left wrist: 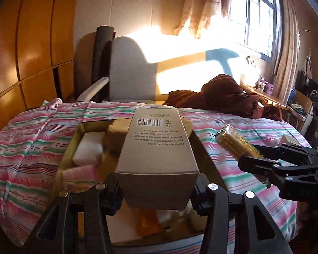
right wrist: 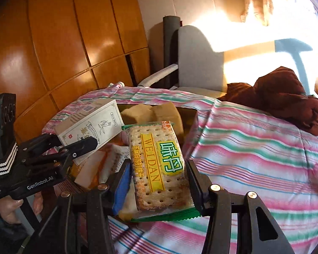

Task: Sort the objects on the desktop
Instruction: 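Lower the white box and WEIDAN pack into the tray and open both tools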

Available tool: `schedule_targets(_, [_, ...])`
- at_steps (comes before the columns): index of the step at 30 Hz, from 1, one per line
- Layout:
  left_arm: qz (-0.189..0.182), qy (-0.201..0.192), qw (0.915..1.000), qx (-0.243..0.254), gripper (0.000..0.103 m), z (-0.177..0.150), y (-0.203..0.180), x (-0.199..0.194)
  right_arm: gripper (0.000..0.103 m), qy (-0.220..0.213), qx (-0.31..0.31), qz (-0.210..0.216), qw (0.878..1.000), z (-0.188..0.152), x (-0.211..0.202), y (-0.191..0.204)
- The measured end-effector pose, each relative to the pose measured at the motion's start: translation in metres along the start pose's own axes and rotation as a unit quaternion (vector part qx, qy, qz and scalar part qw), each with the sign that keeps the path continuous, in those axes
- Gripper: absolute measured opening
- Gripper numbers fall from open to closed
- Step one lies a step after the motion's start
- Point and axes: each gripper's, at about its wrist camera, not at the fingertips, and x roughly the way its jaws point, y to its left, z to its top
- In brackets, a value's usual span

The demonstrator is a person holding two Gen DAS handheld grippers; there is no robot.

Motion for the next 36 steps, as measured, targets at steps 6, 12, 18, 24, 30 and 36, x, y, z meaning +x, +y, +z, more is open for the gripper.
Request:
schedule_targets(6, [0.043,0.028,0.9985,-0.015,0.051,0.017,0.049,0.039,0.052,0.03,-0.026,0.027,0.999,0.039,0.059,0.038])
schedule_targets(12, [0.053,0.066,0.9958,-0.033,0.052,0.017,0.076,0.074,0.052,0.069,-0.03,0.009,0.997,0.056,0.113,0.047])
schedule_targets(18, [0.038,0.063,0.9961,-0.05,0.065,0.014,0.086,0.072,0.054,0.104,-0.011,0.006,0.994,0.052,0.144,0.034])
schedule_targets(24, [0.052,0.039,0.9963,-0.056,0.065,0.007,0.084,0.049,0.056,0.079,0.001,0.015,0.997,0.048,0.126,0.027])
schedule_targets(30, [0.046,0.029,0.9969,-0.057,0.065,-0.003,0.069,0.03,0.059,0.055,0.016,0.022,0.998,0.045,0.102,0.023])
schedule_targets(36, [0.013,0.03,0.9983,-0.048,0.065,-0.012,0.042,0.014,0.062,0.026,0.038,0.012,0.999,0.032,0.069,0.012])
